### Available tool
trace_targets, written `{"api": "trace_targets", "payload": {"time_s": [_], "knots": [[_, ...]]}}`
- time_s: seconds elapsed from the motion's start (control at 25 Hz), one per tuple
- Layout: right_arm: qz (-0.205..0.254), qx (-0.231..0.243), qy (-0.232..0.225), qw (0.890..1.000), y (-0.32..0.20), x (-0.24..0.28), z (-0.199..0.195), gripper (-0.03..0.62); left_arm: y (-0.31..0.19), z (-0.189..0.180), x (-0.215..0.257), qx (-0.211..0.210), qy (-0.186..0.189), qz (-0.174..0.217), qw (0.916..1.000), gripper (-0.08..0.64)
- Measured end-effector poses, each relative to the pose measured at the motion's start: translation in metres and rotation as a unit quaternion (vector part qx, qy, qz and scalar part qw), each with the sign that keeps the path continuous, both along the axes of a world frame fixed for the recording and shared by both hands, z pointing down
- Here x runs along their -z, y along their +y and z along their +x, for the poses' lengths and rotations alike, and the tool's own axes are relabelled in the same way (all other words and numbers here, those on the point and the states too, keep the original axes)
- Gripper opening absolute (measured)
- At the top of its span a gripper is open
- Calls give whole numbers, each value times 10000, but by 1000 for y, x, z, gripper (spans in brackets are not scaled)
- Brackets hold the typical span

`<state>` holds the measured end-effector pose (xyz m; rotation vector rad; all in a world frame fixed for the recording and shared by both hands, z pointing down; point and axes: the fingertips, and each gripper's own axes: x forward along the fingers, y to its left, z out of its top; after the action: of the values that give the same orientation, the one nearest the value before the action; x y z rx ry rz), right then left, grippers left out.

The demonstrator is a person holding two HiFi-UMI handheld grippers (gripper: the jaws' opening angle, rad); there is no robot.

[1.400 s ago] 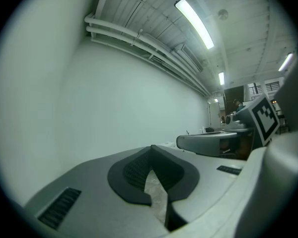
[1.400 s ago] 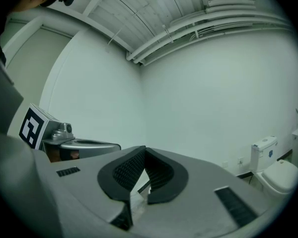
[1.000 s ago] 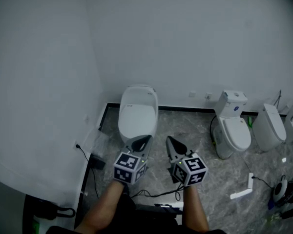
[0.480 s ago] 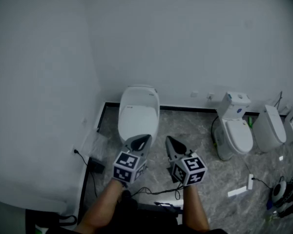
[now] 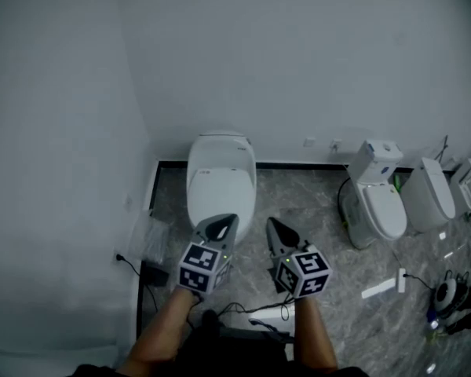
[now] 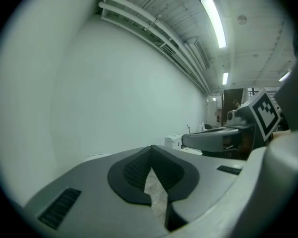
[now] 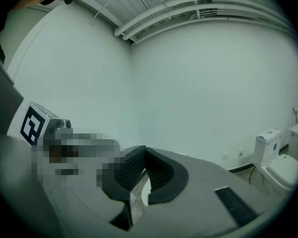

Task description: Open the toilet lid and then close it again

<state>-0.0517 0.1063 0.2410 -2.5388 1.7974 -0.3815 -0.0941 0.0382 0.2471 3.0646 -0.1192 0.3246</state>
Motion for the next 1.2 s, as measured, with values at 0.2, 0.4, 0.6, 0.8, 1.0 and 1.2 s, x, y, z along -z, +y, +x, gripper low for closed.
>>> {"api": "trace_targets", "payload": {"time_s": [0.2, 0.4, 0.6, 0.8, 1.0, 1.2], "knots": [[-147, -249, -49, 9996, -30, -12, 10, 11, -34, 6, -13, -103, -124, -75, 9998, 5], [-242, -319, -42, 9992, -52, -28, 19, 11, -57, 9, -36, -44, -269, -155, 9995, 5], [-467, -247, -72, 9986, -69, -49, 32, 11, -78, 16, -61, 145, -489, -226, 9984, 5], [-561, -6, -202, 9982, -81, -73, 59, 11, -90, 33, -86, 427, -732, -261, 9961, 5], [-667, 337, -472, 9961, -97, -105, 88, 12, -102, 53, -118, 715, -992, -370, 9918, 5], [-996, 666, -821, 9894, -109, -157, 114, 11, -110, 67, -162, 1059, -1361, -598, 9832, 5]]}}
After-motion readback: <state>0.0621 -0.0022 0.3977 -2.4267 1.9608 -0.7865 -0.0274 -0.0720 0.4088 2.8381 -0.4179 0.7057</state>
